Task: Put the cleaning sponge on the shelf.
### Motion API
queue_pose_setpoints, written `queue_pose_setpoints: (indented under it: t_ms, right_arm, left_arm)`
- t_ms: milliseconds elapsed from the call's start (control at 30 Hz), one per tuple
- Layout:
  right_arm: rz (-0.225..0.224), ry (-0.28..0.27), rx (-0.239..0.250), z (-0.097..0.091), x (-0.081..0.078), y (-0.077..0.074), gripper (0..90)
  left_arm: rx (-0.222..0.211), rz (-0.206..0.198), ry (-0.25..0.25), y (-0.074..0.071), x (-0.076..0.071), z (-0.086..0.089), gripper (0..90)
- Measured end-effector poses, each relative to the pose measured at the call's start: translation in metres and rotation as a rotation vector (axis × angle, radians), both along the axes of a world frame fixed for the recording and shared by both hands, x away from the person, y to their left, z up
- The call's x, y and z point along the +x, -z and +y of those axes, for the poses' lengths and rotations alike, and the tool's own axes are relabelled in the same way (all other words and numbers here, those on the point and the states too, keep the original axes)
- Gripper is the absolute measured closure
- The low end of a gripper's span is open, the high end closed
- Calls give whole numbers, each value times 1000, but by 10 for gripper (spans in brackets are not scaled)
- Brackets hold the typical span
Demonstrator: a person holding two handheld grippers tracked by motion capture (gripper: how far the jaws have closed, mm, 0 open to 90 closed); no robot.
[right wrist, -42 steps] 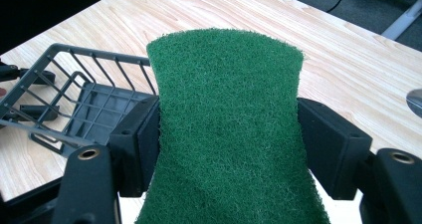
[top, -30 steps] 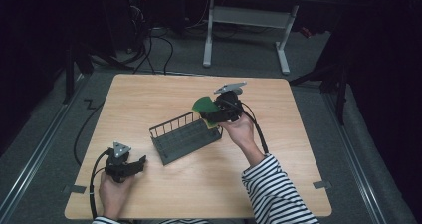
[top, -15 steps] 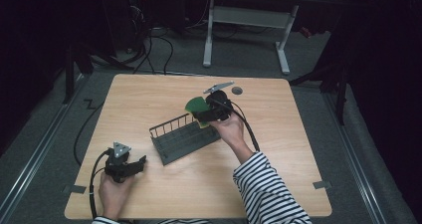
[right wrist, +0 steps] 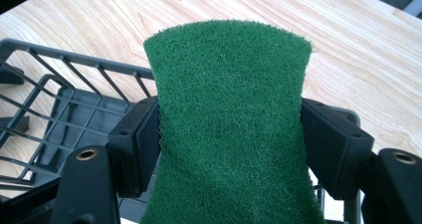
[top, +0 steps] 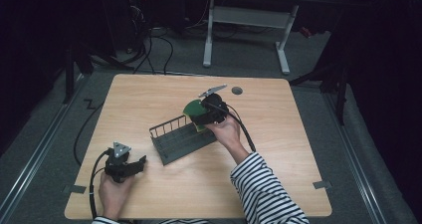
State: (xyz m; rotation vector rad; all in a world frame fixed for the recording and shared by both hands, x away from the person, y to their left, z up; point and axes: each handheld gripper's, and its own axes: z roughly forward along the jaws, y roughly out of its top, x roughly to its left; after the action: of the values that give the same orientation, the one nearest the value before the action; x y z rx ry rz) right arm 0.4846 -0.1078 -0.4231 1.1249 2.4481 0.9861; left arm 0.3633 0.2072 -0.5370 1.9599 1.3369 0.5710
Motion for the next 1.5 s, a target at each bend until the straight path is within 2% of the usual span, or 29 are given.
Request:
queue_pose_setpoints:
  t_ms: [367, 500, 667, 800, 933, 1067, 1333, 1500]
  right_arm:
    - [20, 1, 1, -2, -4, 5, 304]
    - [6, -13, -8, -4, -5, 6, 304]
    - [15, -6, -6, -4, -6, 8, 305]
    - [6, -17, -35, -2, -7, 11, 306]
    - [15, -19, -38, -3, -7, 13, 307]
    - [28, -8, -21, -5, -9, 16, 307]
    - [18, -13, -25, -6, -10, 17, 300]
    - [40, -4, -13, -8, -10, 18, 262]
  left_arm:
    - [1, 0, 0, 0, 0, 0, 290]
    - [1, 0, 0, 0, 0, 0, 290]
    - [1, 1, 0, 0, 0, 0, 290]
    - [-1, 0, 0, 0, 0, 0, 290]
    - [-1, 0, 0, 0, 0, 0, 290]
    - [1, 1, 0, 0, 0, 0, 290]
    - [0, 1, 0, 0, 0, 0, 290]
    - [1, 1, 0, 0, 0, 0, 290]
